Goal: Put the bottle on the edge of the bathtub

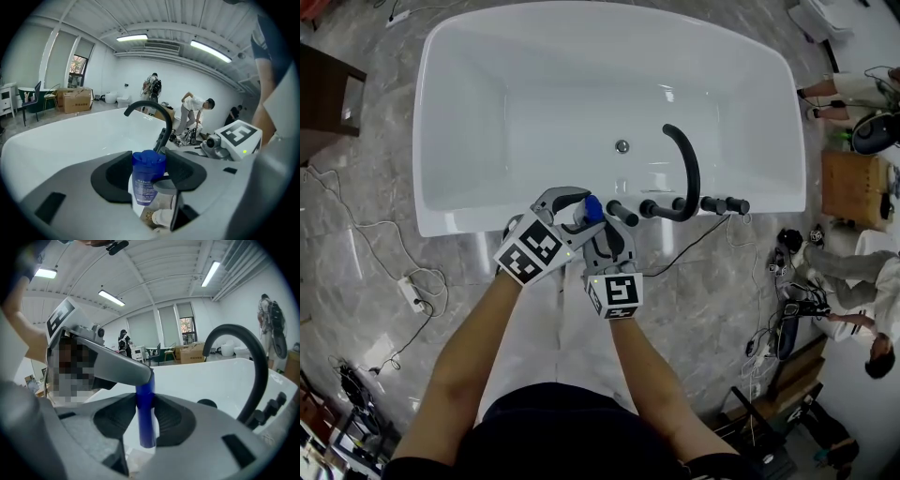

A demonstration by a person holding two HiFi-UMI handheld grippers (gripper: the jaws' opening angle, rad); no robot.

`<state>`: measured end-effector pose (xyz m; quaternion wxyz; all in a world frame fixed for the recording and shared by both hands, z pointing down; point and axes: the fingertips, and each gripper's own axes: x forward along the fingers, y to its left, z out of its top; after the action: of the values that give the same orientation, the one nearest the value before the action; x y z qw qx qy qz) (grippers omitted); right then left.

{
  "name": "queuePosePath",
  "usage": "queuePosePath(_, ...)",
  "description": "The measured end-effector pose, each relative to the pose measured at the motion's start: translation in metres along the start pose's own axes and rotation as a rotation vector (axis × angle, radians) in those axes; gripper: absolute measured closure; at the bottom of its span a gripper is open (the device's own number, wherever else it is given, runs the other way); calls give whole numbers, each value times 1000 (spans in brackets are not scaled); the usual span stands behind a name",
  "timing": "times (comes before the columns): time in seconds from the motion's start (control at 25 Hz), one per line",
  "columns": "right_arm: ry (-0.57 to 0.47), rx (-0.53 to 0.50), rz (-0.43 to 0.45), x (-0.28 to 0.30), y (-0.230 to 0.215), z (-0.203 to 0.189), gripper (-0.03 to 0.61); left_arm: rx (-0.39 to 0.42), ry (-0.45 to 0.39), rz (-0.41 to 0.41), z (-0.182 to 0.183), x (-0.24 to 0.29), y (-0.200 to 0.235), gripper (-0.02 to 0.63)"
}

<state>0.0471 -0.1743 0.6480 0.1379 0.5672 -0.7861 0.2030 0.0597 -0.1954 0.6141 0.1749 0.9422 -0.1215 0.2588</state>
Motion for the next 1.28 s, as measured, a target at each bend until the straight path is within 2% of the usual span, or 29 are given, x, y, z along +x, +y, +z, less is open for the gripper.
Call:
queuePosePath(0.56,44,35,-33,-2,-10,-22,449,102,6,-28,-17,18,-12,394)
queuePosePath(0.68,80,50,-36,-3,-11,-32,434,132,15,-28,-24,23,-15,394)
queuePosePath(1.04,188,30,-55,-26,-23,-67,433,136,-1,-20,-38,30,-18,396)
queuePosePath(1.12,202,40,-55,-33,-25,-73,462,142,-7,-22,-37,30,-18,396)
queuePosePath(1.2,216,44,-59,-40,-26,-76,577,154,-13,-23,-36,30,-19,396)
queuePosePath(1.28,226,50,-44,-46,-25,-78,578,169,-17,-22,-34,32,-18,396)
